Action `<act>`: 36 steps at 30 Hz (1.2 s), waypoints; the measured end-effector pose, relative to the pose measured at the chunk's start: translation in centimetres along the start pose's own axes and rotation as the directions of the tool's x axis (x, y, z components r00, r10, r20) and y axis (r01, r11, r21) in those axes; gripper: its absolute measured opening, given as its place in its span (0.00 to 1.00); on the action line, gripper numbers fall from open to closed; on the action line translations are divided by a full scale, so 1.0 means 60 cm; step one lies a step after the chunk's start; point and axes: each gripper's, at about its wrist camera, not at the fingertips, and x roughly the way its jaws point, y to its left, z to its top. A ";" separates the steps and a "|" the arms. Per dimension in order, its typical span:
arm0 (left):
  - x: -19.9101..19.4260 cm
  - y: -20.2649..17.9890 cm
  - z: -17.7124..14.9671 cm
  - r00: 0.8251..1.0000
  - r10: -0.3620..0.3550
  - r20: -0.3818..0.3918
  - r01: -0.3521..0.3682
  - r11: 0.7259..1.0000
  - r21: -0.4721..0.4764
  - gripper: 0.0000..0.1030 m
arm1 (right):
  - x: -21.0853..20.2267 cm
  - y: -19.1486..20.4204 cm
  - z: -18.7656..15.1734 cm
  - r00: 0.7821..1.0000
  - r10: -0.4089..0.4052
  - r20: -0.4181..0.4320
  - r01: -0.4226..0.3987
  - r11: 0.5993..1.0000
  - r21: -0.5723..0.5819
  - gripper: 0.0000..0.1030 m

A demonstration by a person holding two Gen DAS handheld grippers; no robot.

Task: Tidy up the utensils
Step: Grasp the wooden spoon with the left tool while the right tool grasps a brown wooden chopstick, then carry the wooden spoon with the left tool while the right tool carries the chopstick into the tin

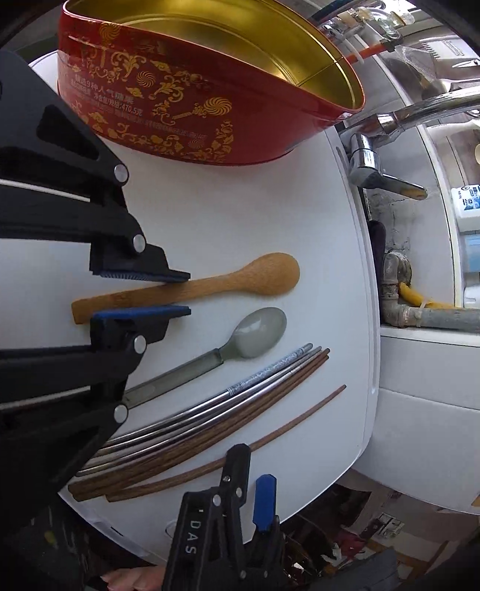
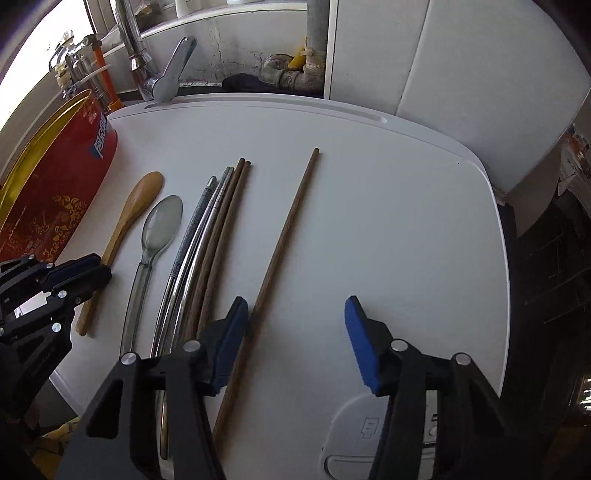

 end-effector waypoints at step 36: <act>-0.337 0.290 -0.044 0.919 0.189 0.347 -0.045 0.923 -0.383 0.10 | -0.255 0.283 0.136 0.868 0.440 0.229 -0.409 0.896 -0.170 0.06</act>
